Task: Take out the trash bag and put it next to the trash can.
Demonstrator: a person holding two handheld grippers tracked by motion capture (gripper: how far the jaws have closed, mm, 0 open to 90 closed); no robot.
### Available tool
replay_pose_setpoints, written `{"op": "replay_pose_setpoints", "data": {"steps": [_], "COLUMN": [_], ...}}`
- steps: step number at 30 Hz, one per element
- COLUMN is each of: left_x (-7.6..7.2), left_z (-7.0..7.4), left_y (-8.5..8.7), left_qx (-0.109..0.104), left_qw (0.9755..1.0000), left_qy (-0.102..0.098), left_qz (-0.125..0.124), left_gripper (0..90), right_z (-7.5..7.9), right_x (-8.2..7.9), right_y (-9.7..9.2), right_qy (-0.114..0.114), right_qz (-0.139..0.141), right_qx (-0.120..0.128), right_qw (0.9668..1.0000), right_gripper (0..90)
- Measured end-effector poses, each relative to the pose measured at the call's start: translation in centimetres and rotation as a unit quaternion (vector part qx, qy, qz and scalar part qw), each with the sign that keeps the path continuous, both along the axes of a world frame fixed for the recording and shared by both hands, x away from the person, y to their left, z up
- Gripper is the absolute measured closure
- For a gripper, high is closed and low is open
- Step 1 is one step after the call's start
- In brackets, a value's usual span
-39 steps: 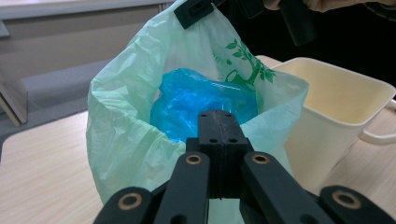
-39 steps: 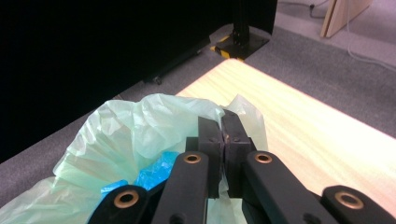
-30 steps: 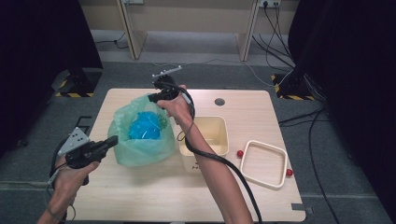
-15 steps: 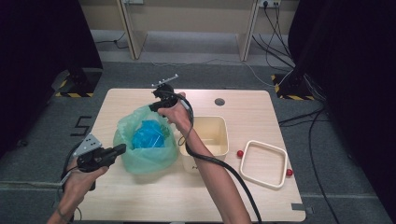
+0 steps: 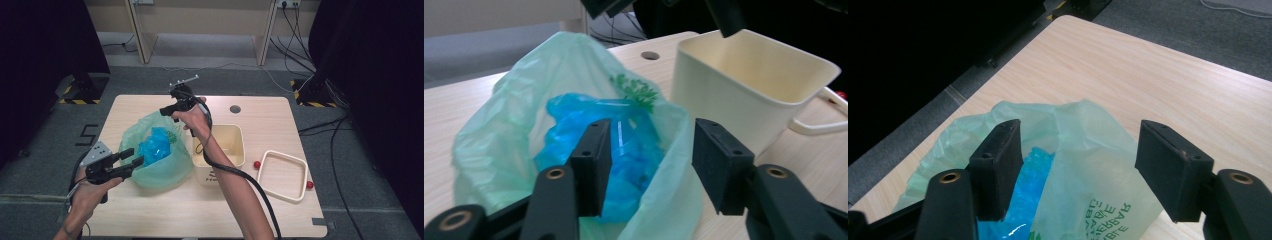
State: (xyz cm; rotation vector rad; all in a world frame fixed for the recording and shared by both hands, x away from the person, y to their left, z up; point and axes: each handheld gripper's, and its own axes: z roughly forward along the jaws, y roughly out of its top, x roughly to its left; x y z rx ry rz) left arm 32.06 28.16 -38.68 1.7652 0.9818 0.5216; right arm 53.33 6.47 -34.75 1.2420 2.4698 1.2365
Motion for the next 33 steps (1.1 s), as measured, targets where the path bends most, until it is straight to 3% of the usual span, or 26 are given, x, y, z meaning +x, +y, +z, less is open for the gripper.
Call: {"op": "replay_pose_setpoints", "data": {"steps": [9, 15, 24, 33], "left_x": [-0.2, -0.6, -1.3, -1.6], "left_z": [0.5, 0.5, -0.6, -2.3], "left_y": [-2.6, -4.7, -7.7, -9.4], "left_qx": [-0.03, -0.036, -0.033, -0.049], "left_qw": [0.9993, 0.9983, 0.9964, 0.9934], "left_qy": [-0.01, -0.014, 0.006, 0.031], "left_qz": [-0.018, -0.044, -0.078, -0.099], "left_gripper": [37.3, 30.7, 20.7, 15.3], "right_z": [1.3, 2.1, 2.7, 2.5], "right_x": [-0.5, -1.0, -1.8, -2.6], "right_y": [-2.1, -4.6, -10.0, -15.8], "right_qy": [-0.011, -0.023, -0.041, -0.05], "right_qz": [0.003, -0.001, -0.012, -0.042], "right_qx": [0.013, 0.023, 0.032, 0.044], "right_qw": [0.9999, 0.9995, 0.9986, 0.9969], "right_gripper": [31.6, 28.3, 23.3, 22.1]}}
